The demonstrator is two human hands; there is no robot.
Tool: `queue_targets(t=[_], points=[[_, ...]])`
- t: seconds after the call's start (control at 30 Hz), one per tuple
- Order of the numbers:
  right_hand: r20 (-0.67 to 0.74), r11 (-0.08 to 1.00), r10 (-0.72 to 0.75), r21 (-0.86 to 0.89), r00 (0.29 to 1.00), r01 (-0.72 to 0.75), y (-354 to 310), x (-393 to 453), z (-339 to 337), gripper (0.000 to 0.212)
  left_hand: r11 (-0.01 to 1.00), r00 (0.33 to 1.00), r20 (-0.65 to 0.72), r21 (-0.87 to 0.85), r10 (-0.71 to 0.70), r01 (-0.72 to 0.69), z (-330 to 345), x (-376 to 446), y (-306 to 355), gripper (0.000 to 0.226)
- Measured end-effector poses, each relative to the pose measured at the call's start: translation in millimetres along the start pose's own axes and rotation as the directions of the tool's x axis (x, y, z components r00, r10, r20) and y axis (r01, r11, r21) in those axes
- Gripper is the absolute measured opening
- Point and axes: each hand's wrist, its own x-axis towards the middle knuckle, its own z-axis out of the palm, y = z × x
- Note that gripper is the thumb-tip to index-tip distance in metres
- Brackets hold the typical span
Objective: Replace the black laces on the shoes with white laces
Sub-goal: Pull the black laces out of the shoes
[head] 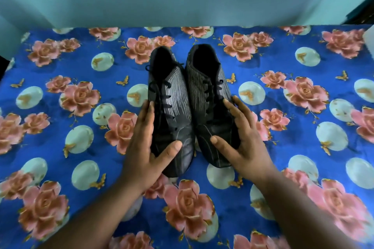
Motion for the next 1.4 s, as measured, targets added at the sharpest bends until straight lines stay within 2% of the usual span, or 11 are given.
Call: queue_targets(t=[0.2,0.4,0.47,0.63,0.77,0.87,1.0,1.23,1.4], points=[[-0.059,0.998,-0.052,-0.05,0.997,0.049,6.6,0.4,6.4,0.079,0.994,0.999,-0.044,-0.101,0.026,-0.03,6.6,-0.9,-9.5,0.09],[-0.083,0.996,-0.065,-0.059,0.994,0.06,2.9,-0.5,5.4,0.081,0.994,0.996,-0.086,-0.105,0.028,-0.037,7.4,2.1,-9.8,0.106],[-0.082,0.997,-0.065,-0.055,0.995,0.06,2.5,-0.9,4.9,0.08,0.994,0.995,-0.087,-0.097,0.04,-0.048,7.2,0.3,-7.1,0.105],[-0.071,0.997,-0.053,-0.056,0.996,0.049,3.6,1.2,1.4,0.071,0.999,0.994,-0.1,-0.008,0.042,-0.043,1.1,-7.8,12.8,0.101],[-0.072,0.999,-0.036,-0.016,0.997,0.035,4.9,1.0,0.6,0.078,0.997,0.999,-0.054,0.08,-0.001,0.006,11.7,-12.3,32.5,0.116],[-0.059,1.0,-0.017,-0.003,0.998,0.017,3.1,0.2,-0.5,0.085,0.98,0.993,-0.118,0.196,-0.008,0.032,28.2,-9.9,31.9,0.124],[-0.049,1.0,-0.021,0.0,0.999,0.021,1.5,-0.9,-0.8,0.092,0.981,0.974,-0.224,0.194,0.024,0.021,36.5,-10.8,29.7,0.113],[-0.04,1.0,-0.004,0.01,0.999,0.004,2.3,-0.5,-2.2,0.097,0.965,0.952,-0.293,0.263,0.083,-0.003,17.5,-9.5,20.4,0.098],[-0.045,1.0,0.001,0.008,0.999,-0.001,0.9,0.5,-1.6,0.092,0.947,0.95,-0.313,0.31,0.018,0.085,-18.6,-1.1,2.4,0.096]])
